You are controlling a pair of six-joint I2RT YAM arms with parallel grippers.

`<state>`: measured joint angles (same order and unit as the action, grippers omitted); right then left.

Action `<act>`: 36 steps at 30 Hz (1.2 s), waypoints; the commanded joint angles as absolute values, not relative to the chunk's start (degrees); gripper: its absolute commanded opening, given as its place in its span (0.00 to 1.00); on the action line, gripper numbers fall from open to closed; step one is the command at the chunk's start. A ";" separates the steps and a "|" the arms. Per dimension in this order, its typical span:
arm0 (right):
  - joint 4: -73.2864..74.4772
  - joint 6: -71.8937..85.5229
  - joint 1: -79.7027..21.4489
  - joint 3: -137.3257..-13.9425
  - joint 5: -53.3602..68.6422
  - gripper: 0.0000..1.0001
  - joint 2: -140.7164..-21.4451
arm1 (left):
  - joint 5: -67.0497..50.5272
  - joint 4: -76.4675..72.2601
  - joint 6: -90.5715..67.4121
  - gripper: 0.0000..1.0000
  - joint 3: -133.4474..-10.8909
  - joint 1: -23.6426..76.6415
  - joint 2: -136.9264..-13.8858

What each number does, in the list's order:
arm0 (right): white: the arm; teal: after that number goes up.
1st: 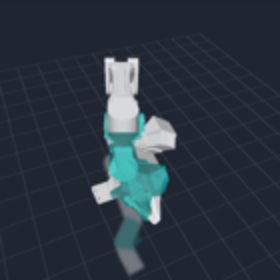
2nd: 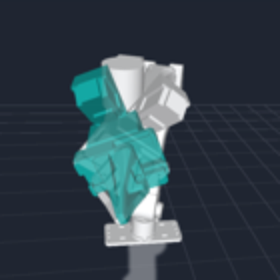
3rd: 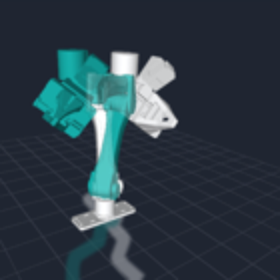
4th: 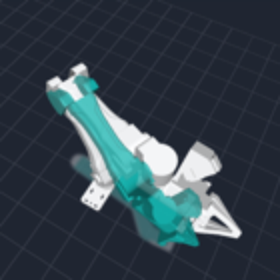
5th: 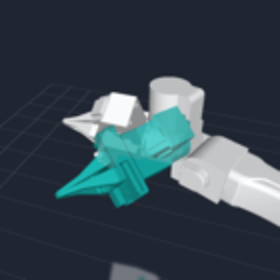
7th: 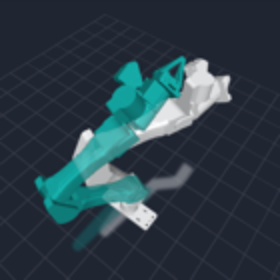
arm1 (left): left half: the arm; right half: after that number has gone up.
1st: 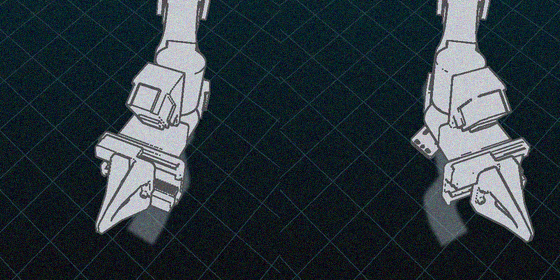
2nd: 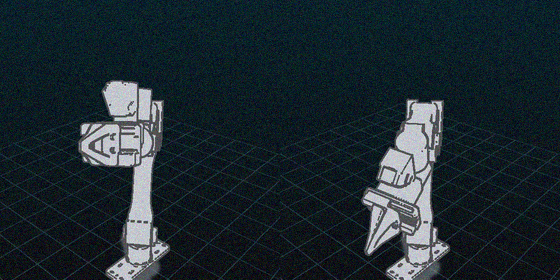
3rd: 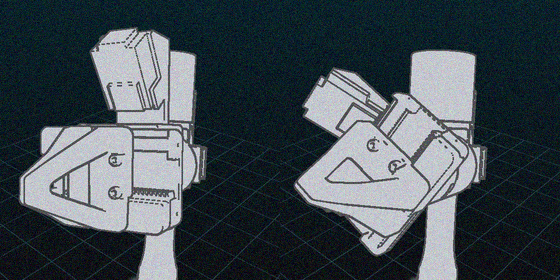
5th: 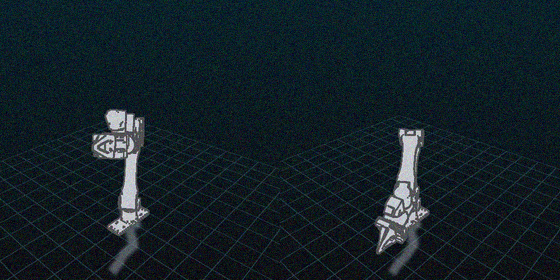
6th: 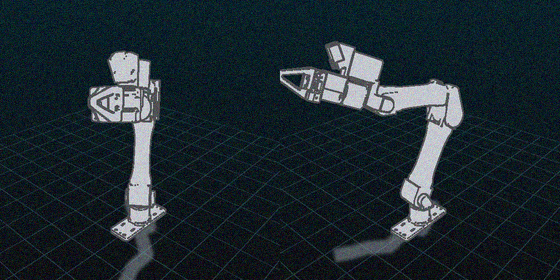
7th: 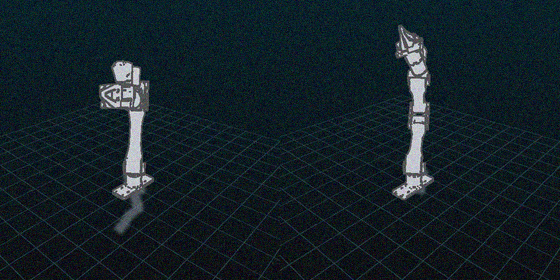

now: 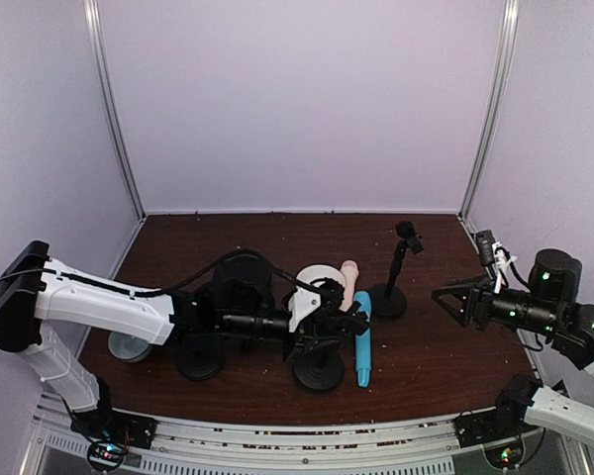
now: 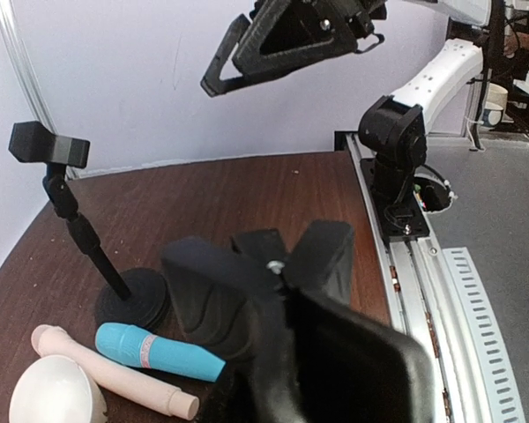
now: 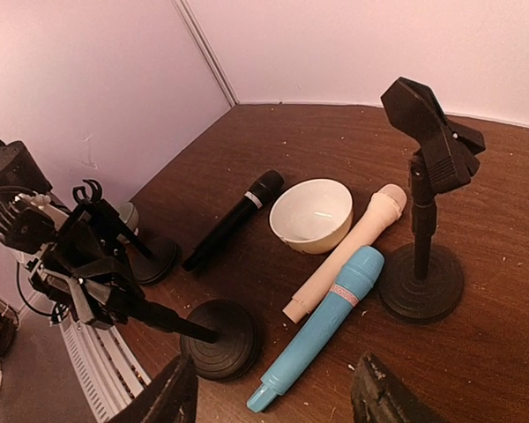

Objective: Attach the microphones to the stand

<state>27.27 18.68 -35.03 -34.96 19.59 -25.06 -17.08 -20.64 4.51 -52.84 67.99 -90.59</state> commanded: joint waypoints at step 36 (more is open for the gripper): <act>20.42 18.44 -35.60 -30.19 24.00 0.60 -27.45 | 9.17 -71.19 -0.91 0.65 -32.18 72.24 -106.66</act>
<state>21.61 19.53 -35.16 -29.63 23.22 -28.01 5.04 -69.91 0.27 -34.89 71.55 -103.72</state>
